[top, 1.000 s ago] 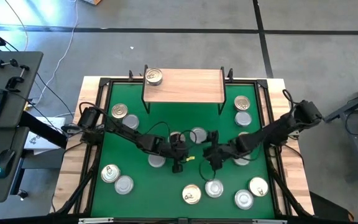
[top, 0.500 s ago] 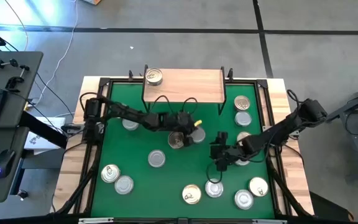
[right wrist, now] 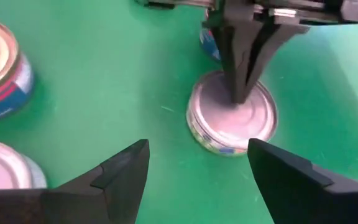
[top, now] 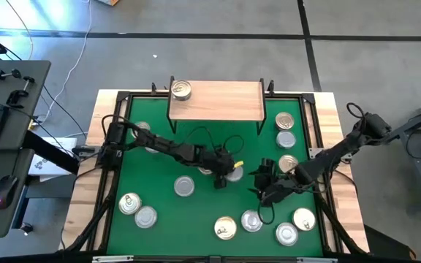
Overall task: Stack canned seafood by type on shelf
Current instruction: Put the green tuna can on the shelf
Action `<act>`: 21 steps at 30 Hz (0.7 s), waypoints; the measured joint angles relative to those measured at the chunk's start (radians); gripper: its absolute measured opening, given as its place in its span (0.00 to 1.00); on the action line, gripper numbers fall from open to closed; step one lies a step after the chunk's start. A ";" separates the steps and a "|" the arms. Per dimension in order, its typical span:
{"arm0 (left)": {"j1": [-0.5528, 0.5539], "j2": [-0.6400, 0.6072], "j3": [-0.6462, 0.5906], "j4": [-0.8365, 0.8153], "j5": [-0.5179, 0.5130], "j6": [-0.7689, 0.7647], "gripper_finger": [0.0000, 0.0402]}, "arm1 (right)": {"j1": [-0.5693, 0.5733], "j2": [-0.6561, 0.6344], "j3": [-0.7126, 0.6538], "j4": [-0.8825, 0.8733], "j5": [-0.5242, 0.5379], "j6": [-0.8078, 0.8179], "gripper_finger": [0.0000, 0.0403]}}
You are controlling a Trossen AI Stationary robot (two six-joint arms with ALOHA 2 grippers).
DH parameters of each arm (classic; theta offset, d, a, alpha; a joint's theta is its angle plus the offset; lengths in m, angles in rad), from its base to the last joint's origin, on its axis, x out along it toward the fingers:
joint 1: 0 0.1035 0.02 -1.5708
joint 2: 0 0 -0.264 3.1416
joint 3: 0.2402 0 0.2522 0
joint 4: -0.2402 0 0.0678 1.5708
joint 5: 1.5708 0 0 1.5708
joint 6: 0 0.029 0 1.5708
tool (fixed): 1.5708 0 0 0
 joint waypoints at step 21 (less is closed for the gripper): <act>0.051 -0.029 -0.046 -0.007 -0.076 -0.064 0.00 | 0.021 0.003 0.000 -0.010 0.049 -0.010 0.66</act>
